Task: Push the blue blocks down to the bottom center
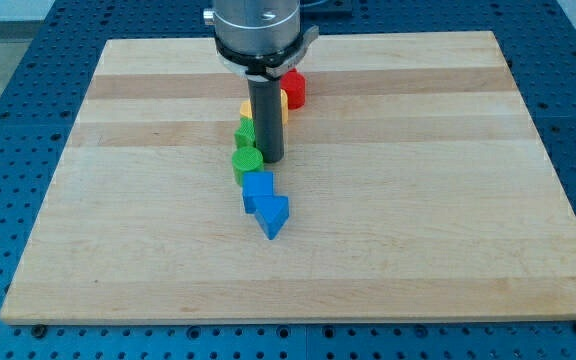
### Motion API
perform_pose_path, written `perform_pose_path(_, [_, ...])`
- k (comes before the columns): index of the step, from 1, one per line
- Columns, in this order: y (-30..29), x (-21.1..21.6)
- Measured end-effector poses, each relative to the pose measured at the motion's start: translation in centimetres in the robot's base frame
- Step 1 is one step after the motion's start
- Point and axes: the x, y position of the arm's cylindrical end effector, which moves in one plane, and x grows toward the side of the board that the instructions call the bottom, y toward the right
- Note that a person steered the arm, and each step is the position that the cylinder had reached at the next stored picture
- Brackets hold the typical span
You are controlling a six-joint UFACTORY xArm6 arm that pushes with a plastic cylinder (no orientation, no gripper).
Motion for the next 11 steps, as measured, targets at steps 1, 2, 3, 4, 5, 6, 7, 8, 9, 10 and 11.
perform_pose_path(1, [-0.8, 1.1])
perform_pose_path(2, [-4.3, 5.4])
perform_pose_path(3, [-5.2, 7.4])
perform_pose_path(4, [-5.2, 5.5])
perform_pose_path(5, [-2.4, 5.5])
perform_pose_path(6, [-1.8, 8.5])
perform_pose_path(7, [-2.3, 10.8])
perform_pose_path(8, [-1.5, 9.8])
perform_pose_path(9, [1.3, 8.3])
perform_pose_path(10, [1.8, 8.0])
perform_pose_path(11, [1.8, 7.2])
